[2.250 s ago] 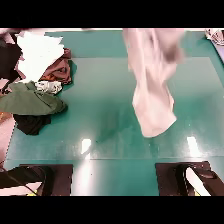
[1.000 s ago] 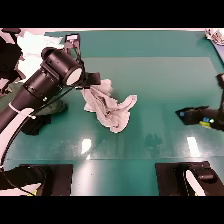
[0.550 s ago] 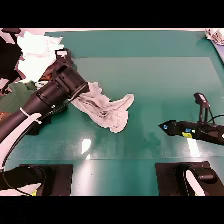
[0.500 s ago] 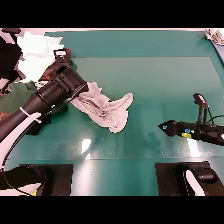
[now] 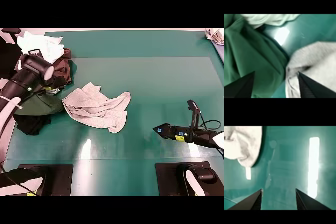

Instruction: Fold the shirts.

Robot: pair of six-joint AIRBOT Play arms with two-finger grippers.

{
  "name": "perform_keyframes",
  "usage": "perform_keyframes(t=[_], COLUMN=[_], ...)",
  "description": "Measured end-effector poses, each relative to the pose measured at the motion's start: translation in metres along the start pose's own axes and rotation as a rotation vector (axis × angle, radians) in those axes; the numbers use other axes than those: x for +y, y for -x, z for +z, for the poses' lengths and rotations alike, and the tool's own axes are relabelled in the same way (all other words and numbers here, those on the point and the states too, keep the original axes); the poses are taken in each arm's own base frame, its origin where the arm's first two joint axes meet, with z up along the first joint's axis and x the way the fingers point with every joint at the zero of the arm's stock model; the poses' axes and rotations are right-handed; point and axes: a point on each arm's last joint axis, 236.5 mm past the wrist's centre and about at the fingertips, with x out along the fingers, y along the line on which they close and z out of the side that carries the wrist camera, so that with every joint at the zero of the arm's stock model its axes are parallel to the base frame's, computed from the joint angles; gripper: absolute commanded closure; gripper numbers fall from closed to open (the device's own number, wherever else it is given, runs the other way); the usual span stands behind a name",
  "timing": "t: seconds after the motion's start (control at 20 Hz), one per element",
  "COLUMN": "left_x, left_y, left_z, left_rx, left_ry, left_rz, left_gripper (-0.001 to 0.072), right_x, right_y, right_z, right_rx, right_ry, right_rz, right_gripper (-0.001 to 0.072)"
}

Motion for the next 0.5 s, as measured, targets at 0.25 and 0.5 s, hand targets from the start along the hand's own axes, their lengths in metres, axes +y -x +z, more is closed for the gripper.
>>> perform_keyframes(t=[0.25,0.5], left_x=[-0.051,-0.093], left_y=[0.019,0.017], left_z=[-0.018,-0.029], left_rx=[0.057,0.06], left_ry=[-0.262,-0.443], left_rz=[-0.292,-0.465], left_gripper=[0.0109,0.0108], right_x=[0.009,0.03], right_y=[-0.026,-0.063], right_z=[0.013,0.012], right_rx=[0.02,0.156], right_ry=[-0.036,0.025], right_rz=[0.083,0.109], right_gripper=[0.024,0.024])
